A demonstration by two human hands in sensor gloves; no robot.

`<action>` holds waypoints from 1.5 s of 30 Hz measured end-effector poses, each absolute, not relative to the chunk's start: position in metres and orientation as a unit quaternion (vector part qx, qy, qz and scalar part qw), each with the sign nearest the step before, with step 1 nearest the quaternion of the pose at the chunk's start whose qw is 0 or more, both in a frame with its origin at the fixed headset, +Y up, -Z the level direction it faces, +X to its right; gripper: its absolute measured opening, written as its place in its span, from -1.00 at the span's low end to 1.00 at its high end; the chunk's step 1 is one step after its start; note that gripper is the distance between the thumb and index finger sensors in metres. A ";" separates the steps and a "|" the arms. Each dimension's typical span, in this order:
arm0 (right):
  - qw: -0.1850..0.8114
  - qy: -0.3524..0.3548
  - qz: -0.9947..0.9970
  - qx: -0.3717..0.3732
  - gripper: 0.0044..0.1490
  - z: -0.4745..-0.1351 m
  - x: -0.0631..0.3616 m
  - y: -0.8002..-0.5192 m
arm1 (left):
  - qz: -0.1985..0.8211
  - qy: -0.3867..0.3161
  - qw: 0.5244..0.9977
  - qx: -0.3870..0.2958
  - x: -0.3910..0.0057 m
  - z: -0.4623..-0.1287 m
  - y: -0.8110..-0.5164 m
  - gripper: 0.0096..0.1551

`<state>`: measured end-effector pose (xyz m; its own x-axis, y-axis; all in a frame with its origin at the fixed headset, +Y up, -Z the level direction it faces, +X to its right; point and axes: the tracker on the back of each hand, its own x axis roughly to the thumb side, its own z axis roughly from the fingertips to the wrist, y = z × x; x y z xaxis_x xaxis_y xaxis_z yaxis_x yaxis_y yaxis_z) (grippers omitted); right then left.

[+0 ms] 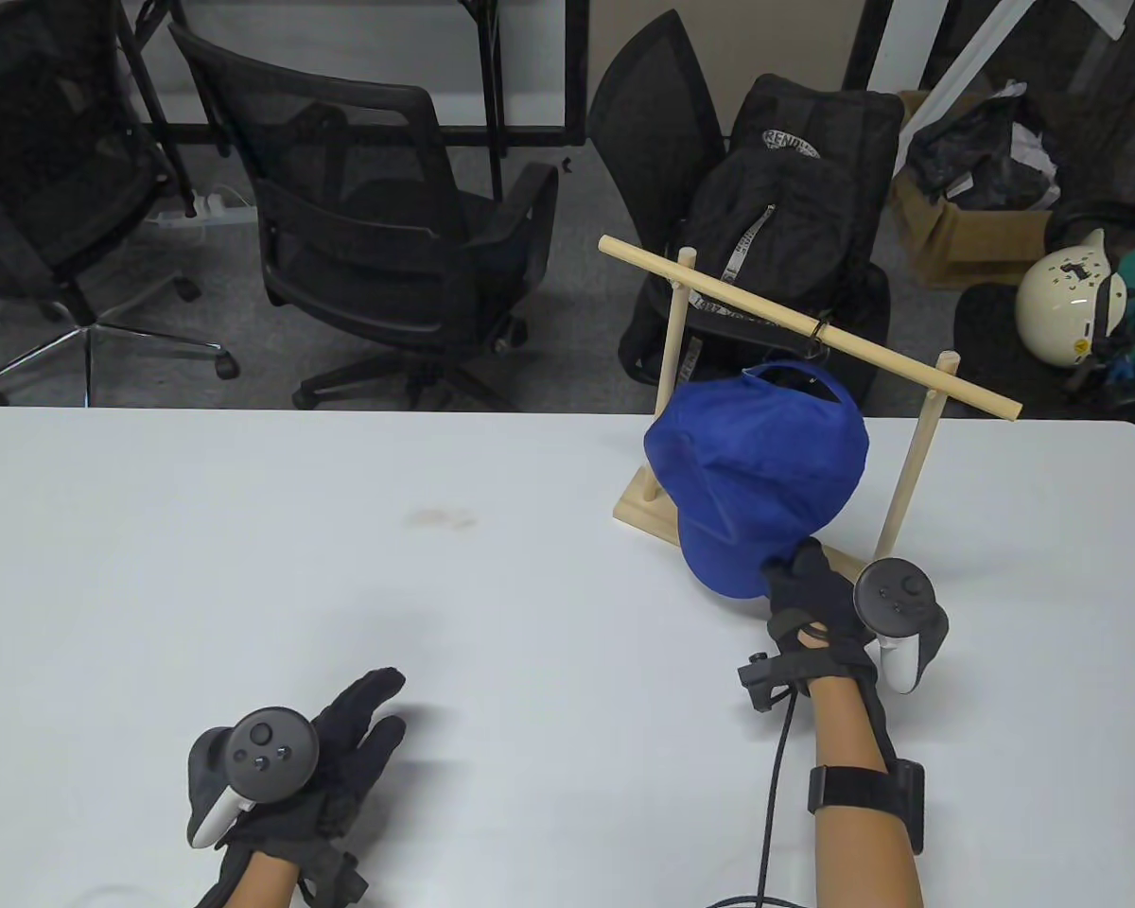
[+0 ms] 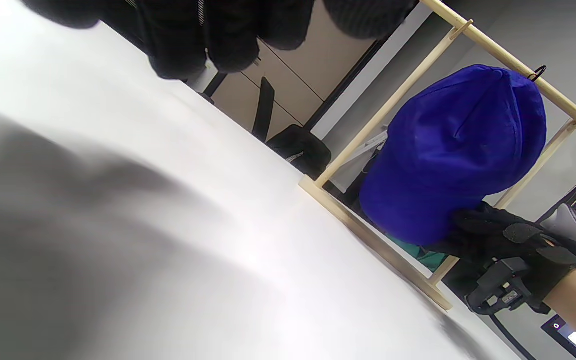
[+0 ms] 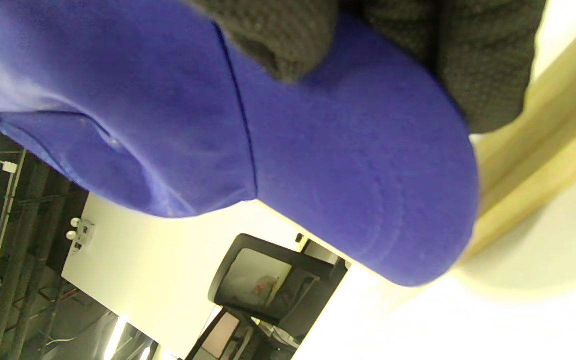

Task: Hang the baseball cap on the s-hook

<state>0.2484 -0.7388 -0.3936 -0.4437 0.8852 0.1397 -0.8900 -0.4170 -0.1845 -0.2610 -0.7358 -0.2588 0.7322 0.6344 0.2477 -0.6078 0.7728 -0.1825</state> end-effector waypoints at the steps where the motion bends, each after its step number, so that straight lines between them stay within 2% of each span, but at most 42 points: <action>1: 0.529 -0.104 0.842 0.005 -0.48 -0.394 0.248 -0.742 | 0.333 -0.148 0.930 -0.045 -0.261 -0.259 -0.736 -0.23; 17: 0.579 -0.046 0.812 -0.054 -0.46 -0.401 0.247 -0.767 | 0.320 -0.138 0.936 -0.057 -0.263 -0.256 -0.736 -0.23; 24: 0.570 -0.027 0.818 -0.078 -0.37 -0.398 0.249 -0.771 | 0.317 -0.139 0.936 -0.062 -0.263 -0.256 -0.736 -0.22; 29: 0.551 -0.005 0.830 -0.087 -0.22 -0.393 0.250 -0.770 | 0.314 -0.143 0.936 -0.063 -0.263 -0.256 -0.736 -0.22; 35: 0.529 0.016 0.844 -0.087 -0.06 -0.379 0.249 -0.754 | 0.313 -0.146 0.936 -0.063 -0.263 -0.257 -0.735 -0.22; 45: 0.462 -0.009 0.884 -0.070 0.05 -0.343 0.254 -0.708 | 0.306 -0.150 0.940 -0.037 -0.263 -0.258 -0.730 -0.17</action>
<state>0.2536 -0.7080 -0.3427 -0.5625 0.8187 -0.1152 -0.8163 -0.5721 -0.0801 -0.2628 -0.7298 -0.2582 0.7681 0.5853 0.2596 -0.5630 0.8105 -0.1615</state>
